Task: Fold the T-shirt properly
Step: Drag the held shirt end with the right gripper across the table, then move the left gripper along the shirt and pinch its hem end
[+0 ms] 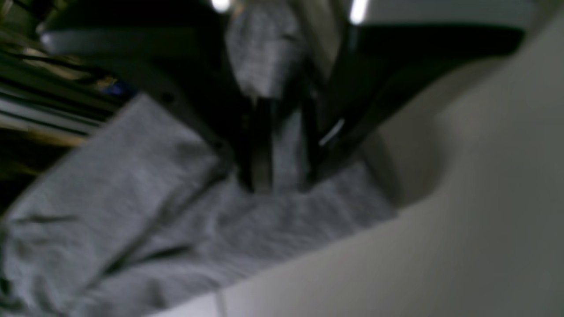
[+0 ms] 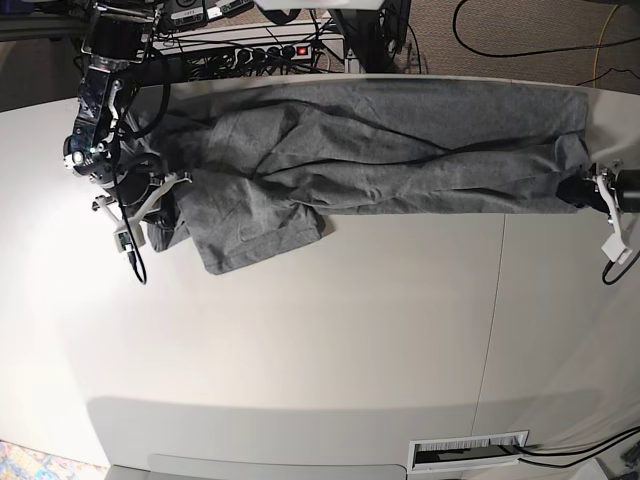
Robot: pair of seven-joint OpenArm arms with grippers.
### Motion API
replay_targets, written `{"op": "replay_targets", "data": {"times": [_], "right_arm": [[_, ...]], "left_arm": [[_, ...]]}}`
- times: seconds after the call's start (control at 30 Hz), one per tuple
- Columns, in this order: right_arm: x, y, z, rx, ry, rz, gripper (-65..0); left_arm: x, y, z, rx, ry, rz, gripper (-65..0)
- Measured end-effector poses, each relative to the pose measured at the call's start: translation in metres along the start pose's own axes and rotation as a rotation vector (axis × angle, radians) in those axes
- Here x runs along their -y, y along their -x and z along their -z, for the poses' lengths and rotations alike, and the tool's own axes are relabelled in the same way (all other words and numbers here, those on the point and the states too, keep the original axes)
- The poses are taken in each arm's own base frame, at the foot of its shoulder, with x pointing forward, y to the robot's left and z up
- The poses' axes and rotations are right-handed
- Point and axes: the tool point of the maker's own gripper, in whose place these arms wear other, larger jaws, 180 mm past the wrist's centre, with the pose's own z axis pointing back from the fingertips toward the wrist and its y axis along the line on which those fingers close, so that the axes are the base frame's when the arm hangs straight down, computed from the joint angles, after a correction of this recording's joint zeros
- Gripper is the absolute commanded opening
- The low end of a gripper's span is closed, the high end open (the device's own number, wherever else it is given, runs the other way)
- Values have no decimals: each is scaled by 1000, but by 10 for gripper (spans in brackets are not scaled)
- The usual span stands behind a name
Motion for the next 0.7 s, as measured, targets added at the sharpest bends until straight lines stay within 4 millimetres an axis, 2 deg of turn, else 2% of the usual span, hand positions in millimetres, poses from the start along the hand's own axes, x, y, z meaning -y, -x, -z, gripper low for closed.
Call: {"op": "replay_targets", "data": {"times": [0.17,0.3,0.43,0.53,0.7], "right_arm": [[4,-3,1,-9,18,-22,-650],[6,-3,1,-12,28,-35,-650],[12,-3,1,-14,64,-62,-650],[21,-3,1,-14,123,-57,-650],[22,-3,1,-12,126,-58,-650]], "left_arm": [[-12,5,8,-24,-75,56,-551],[-4,6,20,-18,-53,55,-551],[-4,6,20,-18,-51,54,-551],[-7,4,21,-3,-68,70,-551],[-14,-5,28,37,-132,157,-551]]}}
